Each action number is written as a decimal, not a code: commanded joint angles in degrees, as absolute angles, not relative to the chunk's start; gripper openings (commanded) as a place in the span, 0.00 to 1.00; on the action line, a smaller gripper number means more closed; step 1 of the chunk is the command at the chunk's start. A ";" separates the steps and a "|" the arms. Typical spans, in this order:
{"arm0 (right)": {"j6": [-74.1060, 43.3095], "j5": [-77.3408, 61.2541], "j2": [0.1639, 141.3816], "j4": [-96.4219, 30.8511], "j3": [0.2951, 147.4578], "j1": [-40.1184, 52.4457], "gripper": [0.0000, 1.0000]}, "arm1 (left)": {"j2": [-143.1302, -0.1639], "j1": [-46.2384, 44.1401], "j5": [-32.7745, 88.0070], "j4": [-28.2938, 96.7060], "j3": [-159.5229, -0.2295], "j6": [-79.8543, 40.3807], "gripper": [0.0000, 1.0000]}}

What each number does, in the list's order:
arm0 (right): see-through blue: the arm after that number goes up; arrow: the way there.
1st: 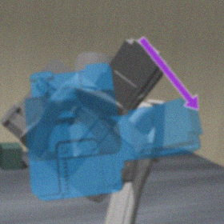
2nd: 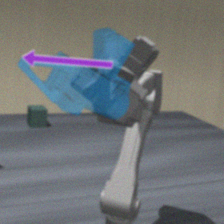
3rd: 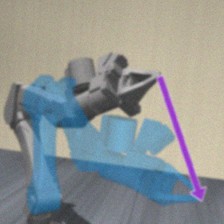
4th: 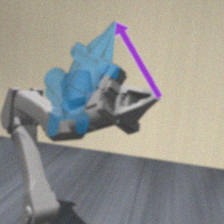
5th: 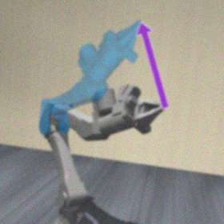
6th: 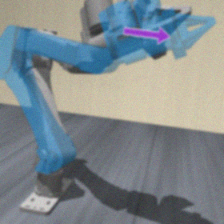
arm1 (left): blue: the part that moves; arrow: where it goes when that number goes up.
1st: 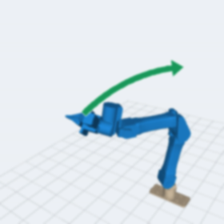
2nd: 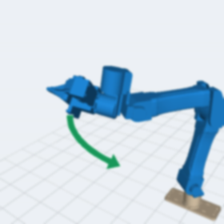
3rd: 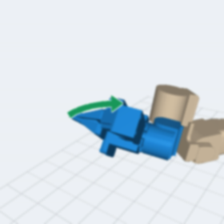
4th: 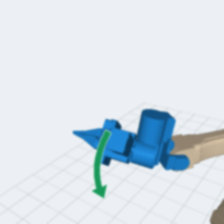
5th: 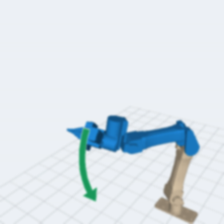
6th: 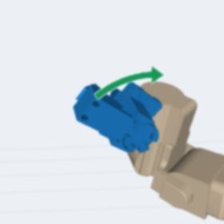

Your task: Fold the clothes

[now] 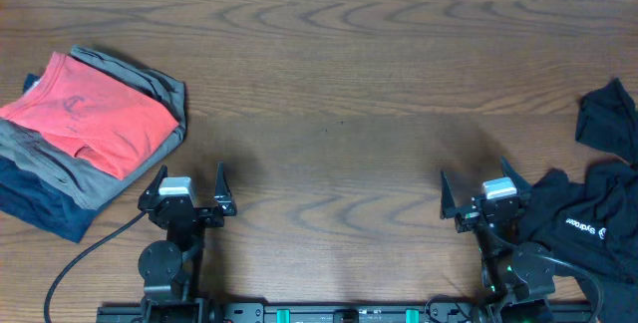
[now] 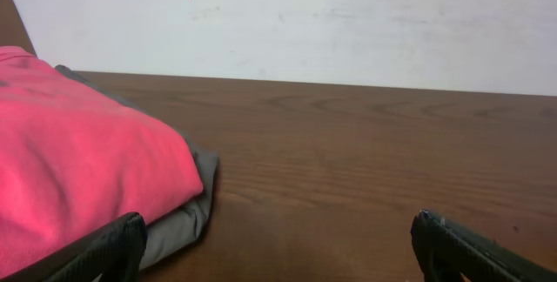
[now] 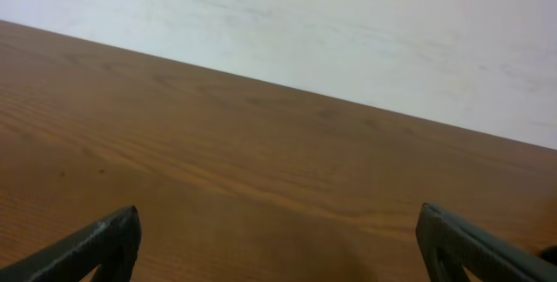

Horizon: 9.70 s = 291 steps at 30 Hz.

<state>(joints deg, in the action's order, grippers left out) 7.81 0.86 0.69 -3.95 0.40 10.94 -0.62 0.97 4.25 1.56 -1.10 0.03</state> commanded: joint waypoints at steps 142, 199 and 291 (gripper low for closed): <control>-9.85 -12.60 63.59 -30.92 36.49 -9.93 0.99 | -61.34 -9.87 28.10 26.00 -35.20 -28.95 0.98; -15.81 -4.10 63.07 -38.83 36.49 -10.22 0.99 | -97.32 -22.59 12.97 -0.19 -58.08 -14.85 0.98; -14.96 -2.79 63.11 -41.34 36.47 -10.22 0.99 | -109.56 -33.82 2.94 41.19 -71.83 -11.73 0.67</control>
<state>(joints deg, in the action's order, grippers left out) -14.87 -3.16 63.57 -41.15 36.14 -9.78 -110.89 -34.13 3.88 41.71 -71.92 -11.77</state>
